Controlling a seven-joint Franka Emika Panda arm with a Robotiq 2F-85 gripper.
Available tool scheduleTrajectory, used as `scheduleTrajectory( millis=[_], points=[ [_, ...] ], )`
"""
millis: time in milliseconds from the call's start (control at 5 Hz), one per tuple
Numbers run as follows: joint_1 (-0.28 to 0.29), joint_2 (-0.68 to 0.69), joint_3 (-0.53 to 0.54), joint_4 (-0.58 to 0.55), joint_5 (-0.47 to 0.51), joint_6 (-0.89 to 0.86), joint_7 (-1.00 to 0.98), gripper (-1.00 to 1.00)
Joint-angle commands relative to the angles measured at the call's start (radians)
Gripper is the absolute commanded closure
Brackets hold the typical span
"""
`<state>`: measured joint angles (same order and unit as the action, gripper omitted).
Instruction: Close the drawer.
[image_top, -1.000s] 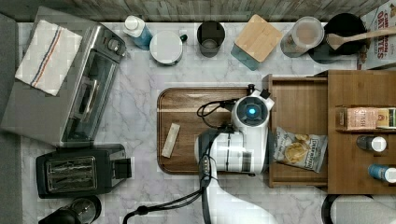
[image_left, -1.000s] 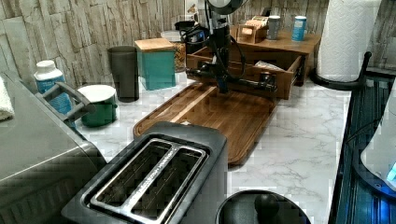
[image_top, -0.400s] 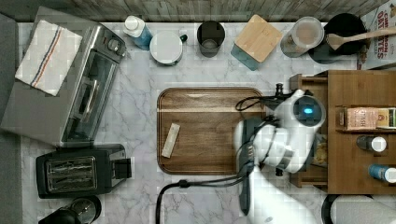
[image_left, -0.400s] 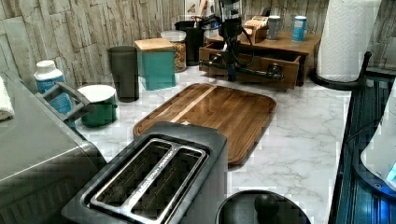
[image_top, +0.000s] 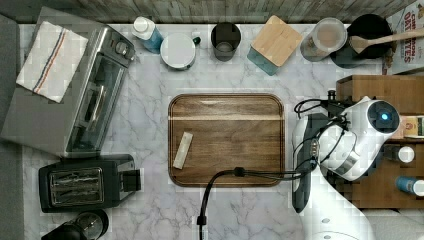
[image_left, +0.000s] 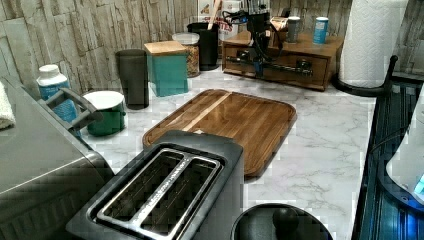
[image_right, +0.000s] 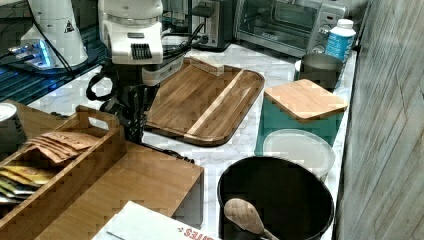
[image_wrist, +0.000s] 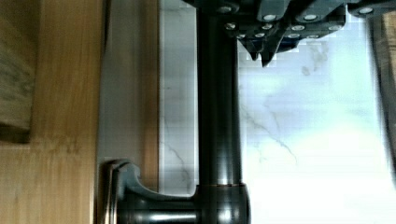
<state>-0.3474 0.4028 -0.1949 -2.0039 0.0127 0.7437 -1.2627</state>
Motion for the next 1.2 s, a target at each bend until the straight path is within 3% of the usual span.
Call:
scheduleTrajectory(
  millis=[200, 1200],
  points=[
    [-0.081, -0.048, -0.150, 0.197, -0.125, 0.016, 0.042, 1.00],
    [-0.070, -0.047, -0.162, 0.196, -0.119, 0.017, 0.038, 1.00]
  ],
)
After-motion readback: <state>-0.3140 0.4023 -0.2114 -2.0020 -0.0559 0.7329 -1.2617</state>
